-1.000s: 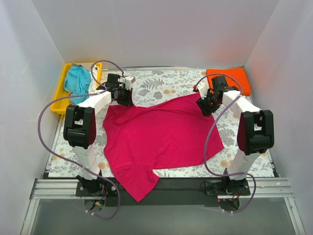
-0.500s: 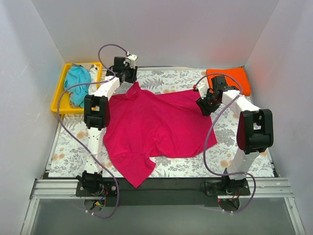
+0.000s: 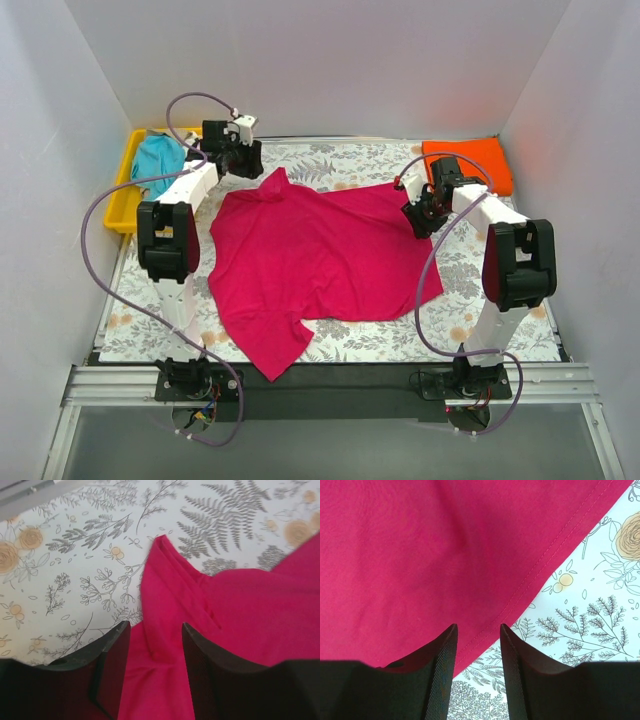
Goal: Fold and stack the t-shirts
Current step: Fold the tshirt
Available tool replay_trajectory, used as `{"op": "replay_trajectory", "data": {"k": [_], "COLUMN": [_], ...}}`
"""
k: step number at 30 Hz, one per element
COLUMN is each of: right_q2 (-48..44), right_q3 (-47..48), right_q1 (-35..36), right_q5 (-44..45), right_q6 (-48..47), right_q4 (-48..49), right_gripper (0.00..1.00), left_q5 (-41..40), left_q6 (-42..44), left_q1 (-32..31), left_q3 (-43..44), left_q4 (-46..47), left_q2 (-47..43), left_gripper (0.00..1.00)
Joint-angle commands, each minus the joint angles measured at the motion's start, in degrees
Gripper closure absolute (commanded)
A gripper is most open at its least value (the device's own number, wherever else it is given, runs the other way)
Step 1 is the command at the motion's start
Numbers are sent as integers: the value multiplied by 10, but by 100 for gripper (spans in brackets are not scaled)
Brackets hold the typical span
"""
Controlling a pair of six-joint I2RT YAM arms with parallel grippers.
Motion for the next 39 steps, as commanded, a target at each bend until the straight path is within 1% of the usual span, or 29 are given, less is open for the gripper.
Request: {"op": "replay_trajectory", "data": {"k": [1, 3, 4, 7, 13, 16, 19, 22, 23, 27, 29, 30, 32, 34, 36, 38, 39], "right_q2": [0, 4, 7, 15, 43, 78, 111, 139, 153, 193, 217, 225, 240, 244, 248, 249, 251], "right_q3": [-8, -8, -7, 10, 89, 138, 178, 196, 199, 228, 247, 252, 263, 267, 266, 266, 267], "right_q1": [3, 2, 2, 3, 4, 13, 24, 34, 35, 37, 37, 37, 37, 36, 37, 37, 36], "right_q5": [-7, -3, -1, 2, -12, -15, -14, 4, 12, 40, 50, 62, 72, 85, 88, 87, 86], "right_q6": [6, 7, 9, 21, 77, 104, 119, 127, 130, 146, 148, 150, 153, 158, 161, 163, 164], "right_q4": [0, 0, 2, 5, 44, 51, 53, 63, 76, 91, 93, 94, 95, 95, 95, 96, 96], "right_gripper": [61, 62, 63, 63, 63, 66, 67, 68, 70, 71, 74, 74, 75, 75, 76, 76, 76], "left_q5": [78, 84, 87, 101, 101, 93, 81, 77, 77, 86, 86, 81, 76, 60, 43, 39, 39], "left_q6": [38, 45, 44, 49, 56, 65, 80, 91, 94, 94, 95, 96, 95, 92, 90, 89, 86], "left_q1": [-12, -18, -19, -28, -48, -52, -52, -52, -52, -53, -54, -54, -54, -54, -54, -54, -54], "left_q3": [-36, -46, -46, -29, -29, -33, -44, -54, -55, -55, -54, -52, -45, -42, -44, -35, -30], "left_q4": [-7, -11, -12, -25, -32, -35, -44, -47, -48, -54, -54, -54, -54, -50, -26, -18, -18], "left_q2": [-67, -63, -53, -36, -14, -9, -10, -14, -14, -13, -10, -9, -1, 3, 9, 15, 25], "left_gripper": [57, 55, 53, 50, 48, 47, 47, 47, 47, 47, 47, 48, 53, 55, 63, 65, 69]}}
